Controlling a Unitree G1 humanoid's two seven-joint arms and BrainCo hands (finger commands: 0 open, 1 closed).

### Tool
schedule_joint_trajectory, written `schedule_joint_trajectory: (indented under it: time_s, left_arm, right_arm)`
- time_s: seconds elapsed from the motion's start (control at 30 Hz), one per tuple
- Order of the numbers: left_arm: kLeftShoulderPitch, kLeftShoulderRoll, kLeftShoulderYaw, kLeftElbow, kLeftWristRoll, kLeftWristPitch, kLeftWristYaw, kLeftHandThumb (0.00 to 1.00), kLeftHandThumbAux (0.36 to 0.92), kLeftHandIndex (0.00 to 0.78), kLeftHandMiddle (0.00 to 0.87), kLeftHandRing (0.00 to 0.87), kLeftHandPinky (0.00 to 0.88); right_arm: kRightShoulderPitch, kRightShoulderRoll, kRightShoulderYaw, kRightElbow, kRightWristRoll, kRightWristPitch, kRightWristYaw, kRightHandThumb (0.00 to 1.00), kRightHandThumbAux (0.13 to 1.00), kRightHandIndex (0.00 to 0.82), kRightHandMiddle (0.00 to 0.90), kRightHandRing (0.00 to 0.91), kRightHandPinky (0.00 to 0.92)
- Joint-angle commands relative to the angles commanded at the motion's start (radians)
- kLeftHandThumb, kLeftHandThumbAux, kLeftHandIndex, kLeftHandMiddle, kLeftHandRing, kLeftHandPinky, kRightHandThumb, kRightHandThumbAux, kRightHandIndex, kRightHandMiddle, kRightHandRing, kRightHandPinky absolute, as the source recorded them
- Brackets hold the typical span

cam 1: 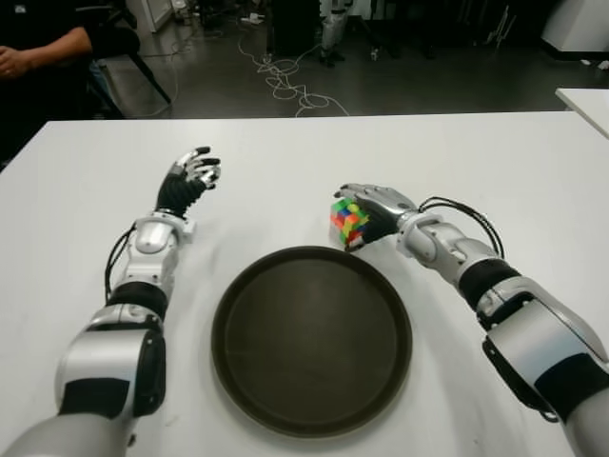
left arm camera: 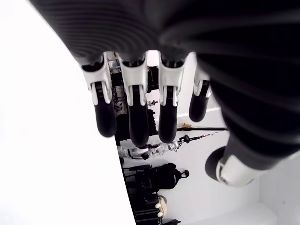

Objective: Pick up the Rubik's Cube and put it in the plate

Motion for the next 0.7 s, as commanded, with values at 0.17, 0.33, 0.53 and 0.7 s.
schedule_joint_trajectory:
  time_s: [0.17,0.33,0.53,0.7]
  left_arm:
    - [0.001,-0.001,0.003,-0.001,-0.004,0.001,-0.002,0.154,0.668,0.172,0.256,0.25,0.267]
    - [0.0,-0.001,0.004,0.001,-0.005,0.001,-0.003,0.146,0.664,0.169,0.256,0.248,0.259]
    - [0.0,-0.001,0.004,0.001,-0.005,0.002,-0.004,0.149,0.679,0.166,0.252,0.244,0.258]
    - [0.0,-0.002,0.005,0.001,-0.006,-0.001,-0.006,0.168,0.672,0.174,0.255,0.244,0.251]
  right_arm:
    - [-0.004,0.001,-0.004,0.01,0.003,0.01,-0.002,0.0,0.692,0.129,0.131,0.143,0.134]
    - [-0.008,0.001,-0.009,0.017,0.007,0.022,-0.001,0.0,0.714,0.151,0.157,0.161,0.144]
    - [-0.005,0.002,-0.018,0.019,0.011,0.023,-0.011,0.0,0.72,0.176,0.185,0.183,0.162]
    - [-0.004,0.001,-0.025,0.022,0.013,0.019,-0.013,0.0,0.716,0.174,0.186,0.186,0.169]
